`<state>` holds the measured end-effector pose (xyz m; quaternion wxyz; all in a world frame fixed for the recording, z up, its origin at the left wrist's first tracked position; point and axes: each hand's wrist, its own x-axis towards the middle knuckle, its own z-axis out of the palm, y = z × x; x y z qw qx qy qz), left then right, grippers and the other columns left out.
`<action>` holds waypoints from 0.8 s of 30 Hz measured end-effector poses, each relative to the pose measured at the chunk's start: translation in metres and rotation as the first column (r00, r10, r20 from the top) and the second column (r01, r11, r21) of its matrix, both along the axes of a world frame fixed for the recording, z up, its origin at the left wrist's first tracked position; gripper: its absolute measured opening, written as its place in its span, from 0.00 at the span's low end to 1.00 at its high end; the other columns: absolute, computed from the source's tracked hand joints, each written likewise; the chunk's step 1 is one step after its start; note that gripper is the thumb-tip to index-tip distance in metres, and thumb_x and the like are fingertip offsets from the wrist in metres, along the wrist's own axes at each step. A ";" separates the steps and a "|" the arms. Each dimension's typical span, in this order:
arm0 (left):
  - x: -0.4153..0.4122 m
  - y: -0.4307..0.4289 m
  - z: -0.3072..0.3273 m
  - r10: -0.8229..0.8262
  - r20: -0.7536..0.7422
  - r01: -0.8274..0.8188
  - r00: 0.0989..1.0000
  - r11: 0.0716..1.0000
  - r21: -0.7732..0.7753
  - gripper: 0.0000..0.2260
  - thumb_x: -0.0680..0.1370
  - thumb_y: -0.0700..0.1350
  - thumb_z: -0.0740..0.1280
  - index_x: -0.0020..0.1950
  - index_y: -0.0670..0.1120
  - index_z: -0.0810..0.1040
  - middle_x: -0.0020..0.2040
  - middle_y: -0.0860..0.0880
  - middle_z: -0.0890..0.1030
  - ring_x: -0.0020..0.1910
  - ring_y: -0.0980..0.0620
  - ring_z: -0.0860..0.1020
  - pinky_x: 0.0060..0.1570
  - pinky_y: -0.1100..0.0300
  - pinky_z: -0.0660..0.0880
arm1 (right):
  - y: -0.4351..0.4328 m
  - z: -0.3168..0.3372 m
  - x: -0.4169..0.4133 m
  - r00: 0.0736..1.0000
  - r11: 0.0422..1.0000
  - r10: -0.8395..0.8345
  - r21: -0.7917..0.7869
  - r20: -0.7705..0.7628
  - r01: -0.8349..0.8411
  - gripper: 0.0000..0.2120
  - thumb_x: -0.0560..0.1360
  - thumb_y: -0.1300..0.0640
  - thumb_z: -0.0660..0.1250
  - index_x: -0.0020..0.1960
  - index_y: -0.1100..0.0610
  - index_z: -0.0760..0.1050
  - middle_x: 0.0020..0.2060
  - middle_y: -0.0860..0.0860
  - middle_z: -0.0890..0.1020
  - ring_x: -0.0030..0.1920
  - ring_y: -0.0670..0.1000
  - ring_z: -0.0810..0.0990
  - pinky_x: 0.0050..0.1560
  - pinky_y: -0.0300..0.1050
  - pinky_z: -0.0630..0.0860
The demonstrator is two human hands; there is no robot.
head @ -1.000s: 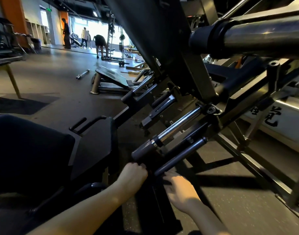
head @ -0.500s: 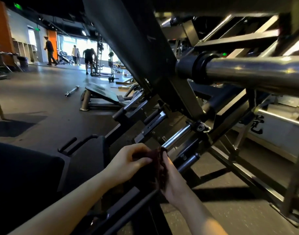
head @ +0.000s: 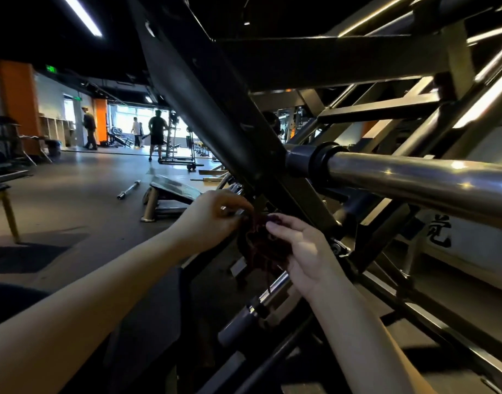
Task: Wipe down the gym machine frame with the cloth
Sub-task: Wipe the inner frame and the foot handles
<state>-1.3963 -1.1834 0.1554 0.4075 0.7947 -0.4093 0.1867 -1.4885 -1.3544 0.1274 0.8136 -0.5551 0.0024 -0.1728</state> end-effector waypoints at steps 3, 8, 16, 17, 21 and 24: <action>-0.008 0.005 0.032 0.152 0.075 -0.144 0.986 0.985 -0.096 0.09 0.74 0.51 0.73 0.52 0.62 0.84 0.53 0.55 0.85 0.52 0.52 0.84 0.55 0.48 0.81 | 0.016 0.019 -0.004 0.893 0.903 -0.320 -0.183 0.316 0.388 0.13 0.76 0.65 0.73 0.55 0.49 0.84 0.51 0.49 0.86 0.53 0.49 0.85 0.56 0.49 0.83; -0.012 0.016 0.082 0.383 0.540 -0.370 0.750 0.919 -0.138 0.17 0.75 0.41 0.76 0.63 0.48 0.82 0.59 0.49 0.82 0.56 0.47 0.79 0.54 0.54 0.75 | 0.029 0.080 0.019 0.451 0.343 -0.433 -0.319 0.781 0.883 0.18 0.78 0.64 0.70 0.67 0.59 0.78 0.65 0.52 0.78 0.67 0.45 0.75 0.65 0.28 0.70; 0.005 0.035 0.125 0.431 0.820 -0.551 0.378 0.816 -0.175 0.22 0.72 0.50 0.77 0.64 0.44 0.82 0.66 0.43 0.79 0.69 0.41 0.73 0.72 0.43 0.62 | 0.018 0.076 0.038 0.608 -0.140 -0.407 -0.704 0.682 0.696 0.15 0.80 0.65 0.65 0.64 0.57 0.80 0.66 0.57 0.78 0.61 0.57 0.80 0.60 0.47 0.79; 0.008 0.039 0.126 0.429 0.828 -0.566 0.361 0.806 -0.171 0.22 0.72 0.50 0.77 0.63 0.43 0.82 0.66 0.42 0.79 0.69 0.41 0.73 0.73 0.42 0.62 | 0.019 0.076 0.036 0.614 -0.140 -0.433 -0.722 0.660 0.678 0.14 0.80 0.65 0.66 0.64 0.57 0.80 0.65 0.56 0.78 0.61 0.56 0.80 0.59 0.46 0.79; 0.018 0.052 0.127 0.392 0.867 -0.596 0.309 0.790 -0.145 0.20 0.75 0.50 0.75 0.64 0.43 0.82 0.67 0.41 0.80 0.71 0.41 0.73 0.76 0.38 0.60 | 0.034 0.091 0.041 0.580 -0.079 -0.419 -0.664 0.699 0.743 0.13 0.78 0.66 0.68 0.61 0.59 0.81 0.57 0.57 0.83 0.55 0.56 0.83 0.55 0.45 0.80; 0.027 0.057 0.131 0.358 0.896 -0.612 0.261 0.779 -0.134 0.19 0.77 0.49 0.73 0.65 0.43 0.81 0.66 0.41 0.80 0.71 0.40 0.73 0.76 0.37 0.59 | 0.048 0.106 0.054 0.549 0.002 -0.325 -0.580 0.770 0.815 0.17 0.76 0.67 0.70 0.63 0.61 0.80 0.58 0.58 0.83 0.58 0.57 0.83 0.60 0.50 0.81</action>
